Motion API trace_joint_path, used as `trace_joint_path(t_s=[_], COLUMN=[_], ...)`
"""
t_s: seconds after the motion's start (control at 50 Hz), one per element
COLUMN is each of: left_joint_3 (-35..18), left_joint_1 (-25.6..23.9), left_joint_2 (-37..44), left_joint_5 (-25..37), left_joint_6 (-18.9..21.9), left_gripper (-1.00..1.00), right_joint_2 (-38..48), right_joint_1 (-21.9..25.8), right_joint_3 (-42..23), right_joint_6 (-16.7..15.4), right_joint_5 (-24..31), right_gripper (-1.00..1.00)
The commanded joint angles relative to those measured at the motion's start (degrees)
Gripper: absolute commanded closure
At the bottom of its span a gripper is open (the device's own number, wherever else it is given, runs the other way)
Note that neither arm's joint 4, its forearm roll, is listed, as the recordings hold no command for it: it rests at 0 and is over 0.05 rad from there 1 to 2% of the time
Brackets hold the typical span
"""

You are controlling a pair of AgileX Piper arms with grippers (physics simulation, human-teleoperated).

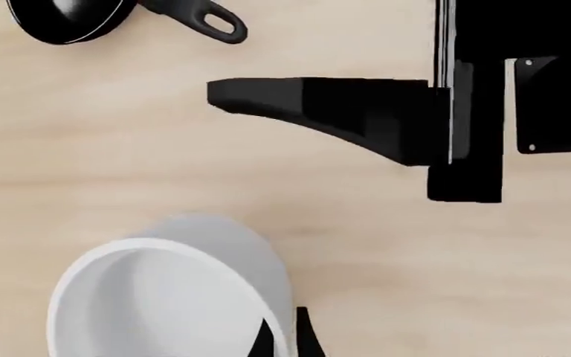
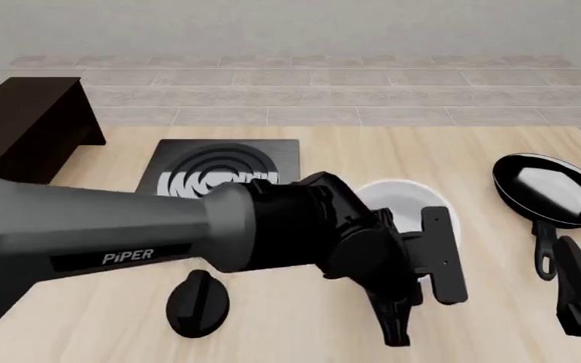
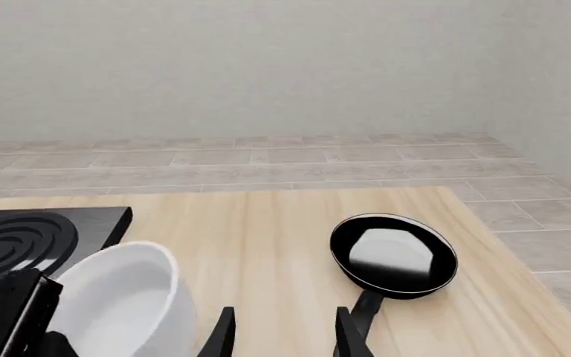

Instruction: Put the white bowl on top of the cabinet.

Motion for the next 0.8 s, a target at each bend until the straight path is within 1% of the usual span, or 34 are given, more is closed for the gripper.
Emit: trace_joint_path(t_s=[0.02,0.04,0.06,0.1,0.16,0.2,0.22,0.26,0.28,0.3,0.4,0.5,0.54,0.56,0.6,0.62,0.66,0.68,0.7,0.76,0.8], left_joint_3=[0.3,0.7,0.5,0.7,1.1,1.1,2.0,3.5,3.5,4.8,8.0,9.4,9.5,10.4,11.8,13.1,14.0,14.3,14.5,13.6,13.5], left_joint_1=[3.2,3.1,4.5,5.4,5.9,6.8,8.8,11.0,11.0,12.5,16.0,18.5,19.8,21.8,23.2,24.9,25.7,26.8,27.6,29.4,30.8], left_joint_2=[-4.2,-4.6,-5.8,-6.9,-7.6,-9.7,-11.6,-13.2,-13.2,-14.2,-18.5,-22.6,-24.5,-26.3,-27.2,-27.7,-28.1,-29.2,-29.8,-31.0,-31.8], left_joint_5=[-0.2,-0.4,-1.0,-1.2,-1.0,-0.7,-1.7,-2.9,-2.9,-3.8,-5.6,-5.1,-4.7,-4.6,-4.7,-5.1,-5.4,-4.7,-4.6,-3.5,-2.9], left_joint_6=[1.1,1.1,0.4,0.5,0.3,-0.7,-0.5,-0.9,-0.9,-0.4,-0.3,-0.8,-1.7,-2.2,-2.0,-1.1,-0.5,-1.0,-0.5,-1.6,-1.4], left_gripper=[1.00,1.00,1.00,1.00,1.00,1.00,1.00,1.00,1.00,1.00,1.00,1.00,1.00,1.00,1.00,1.00,1.00,1.00,1.00,1.00,1.00], right_joint_2=[0.3,0.4,0.5,0.7,0.6,0.4,0.4,0.2,0.2,0.2,0.8,0.1,0.2,0.1,0.1,0.2,0.2,0.2,0.3,0.5,0.9], right_joint_1=[-0.1,-0.1,-0.2,-0.3,-0.3,-0.4,-0.4,-0.5,-0.5,-0.5,-0.4,-0.6,-0.6,-0.7,-0.8,-0.8,-0.9,-0.9,-1.0,-1.0,-1.2], right_joint_3=[0.0,0.0,0.0,0.0,0.0,0.0,0.0,0.0,0.0,0.0,0.0,0.0,0.0,0.0,0.0,0.0,0.0,0.0,0.0,0.0,0.0], right_joint_6=[0.1,0.1,0.2,0.4,0.4,0.5,0.6,0.6,0.6,0.6,0.5,0.7,0.7,0.7,0.8,0.9,0.9,0.9,0.9,1.0,1.4], right_joint_5=[-0.3,-0.4,-0.4,-0.6,-0.5,-0.4,-0.3,-0.2,-0.2,-0.2,-0.6,-0.1,-0.1,-0.1,-0.1,-0.2,-0.2,-0.2,-0.3,-0.5,-0.9], right_gripper=[-1.00,-1.00,-1.00,-1.00,-1.00,-1.00,-1.00,-1.00,-1.00,-1.00,-1.00,-1.00,-1.00,-1.00,-1.00,-1.00,-1.00,-1.00,-1.00,-1.00,-1.00])
